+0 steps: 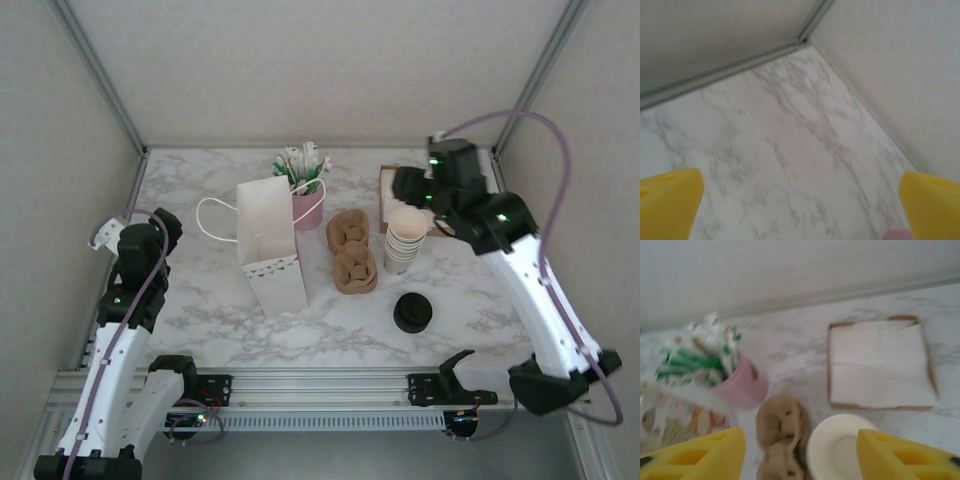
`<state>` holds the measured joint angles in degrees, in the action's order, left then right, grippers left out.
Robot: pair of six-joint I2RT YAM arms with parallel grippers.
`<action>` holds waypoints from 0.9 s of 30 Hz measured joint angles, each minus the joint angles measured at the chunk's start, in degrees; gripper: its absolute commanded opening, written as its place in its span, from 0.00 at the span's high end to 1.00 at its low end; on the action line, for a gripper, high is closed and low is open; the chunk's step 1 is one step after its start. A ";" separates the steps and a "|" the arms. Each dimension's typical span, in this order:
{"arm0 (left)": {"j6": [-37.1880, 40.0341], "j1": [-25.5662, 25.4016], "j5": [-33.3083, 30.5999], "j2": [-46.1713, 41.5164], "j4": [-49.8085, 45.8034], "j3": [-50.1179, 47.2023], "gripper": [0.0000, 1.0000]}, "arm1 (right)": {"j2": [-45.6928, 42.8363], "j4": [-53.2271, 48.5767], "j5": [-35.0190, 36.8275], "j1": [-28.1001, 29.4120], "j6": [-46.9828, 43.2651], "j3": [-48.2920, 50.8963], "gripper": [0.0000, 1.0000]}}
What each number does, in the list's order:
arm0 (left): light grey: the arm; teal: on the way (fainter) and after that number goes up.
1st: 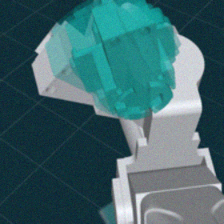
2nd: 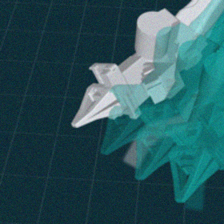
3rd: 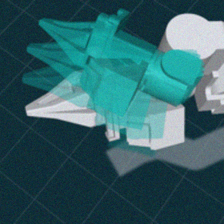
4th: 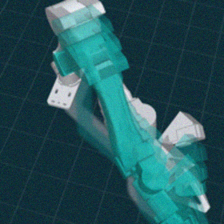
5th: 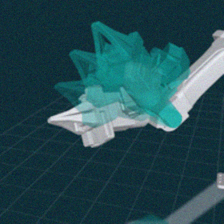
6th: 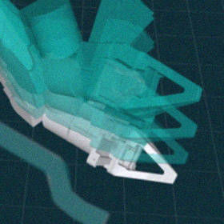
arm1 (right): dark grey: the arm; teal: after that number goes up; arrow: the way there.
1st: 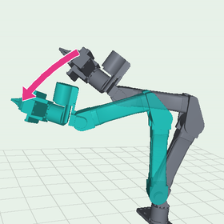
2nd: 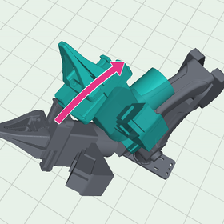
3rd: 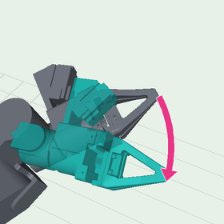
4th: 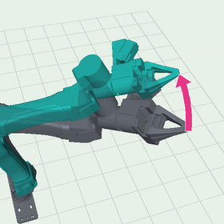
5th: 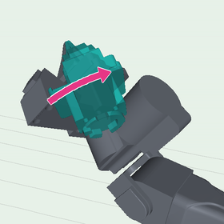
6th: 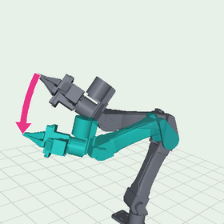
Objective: Pack the takeout coffee
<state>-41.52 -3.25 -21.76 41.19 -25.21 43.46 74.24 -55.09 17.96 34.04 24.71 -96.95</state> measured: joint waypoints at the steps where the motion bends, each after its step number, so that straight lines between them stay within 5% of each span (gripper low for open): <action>1: -0.85 -0.02 1.44 -0.02 -2.01 0.35 0.00 | 2.73 -1.29 0.85 3.08 0.22 -1.31 0.46; 7: -4.04 0.00 7.89 -1.68 -10.05 1.22 0.00 | 12.63 -4.15 1.49 12.70 1.88 -0.22 0.57; 15: -5.27 0.00 12.24 -5.40 -13.27 1.68 0.01 | 16.33 -3.78 1.75 14.62 5.44 4.79 0.64; 27: -6.32 -0.02 14.53 -6.47 -14.71 1.77 0.01 | 22.05 0.94 2.08 14.97 7.98 10.47 0.62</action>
<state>-47.83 -3.27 -7.22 34.72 -39.92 45.23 96.29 -54.15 20.03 49.01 32.69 -86.48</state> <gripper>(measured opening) 0.987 0.375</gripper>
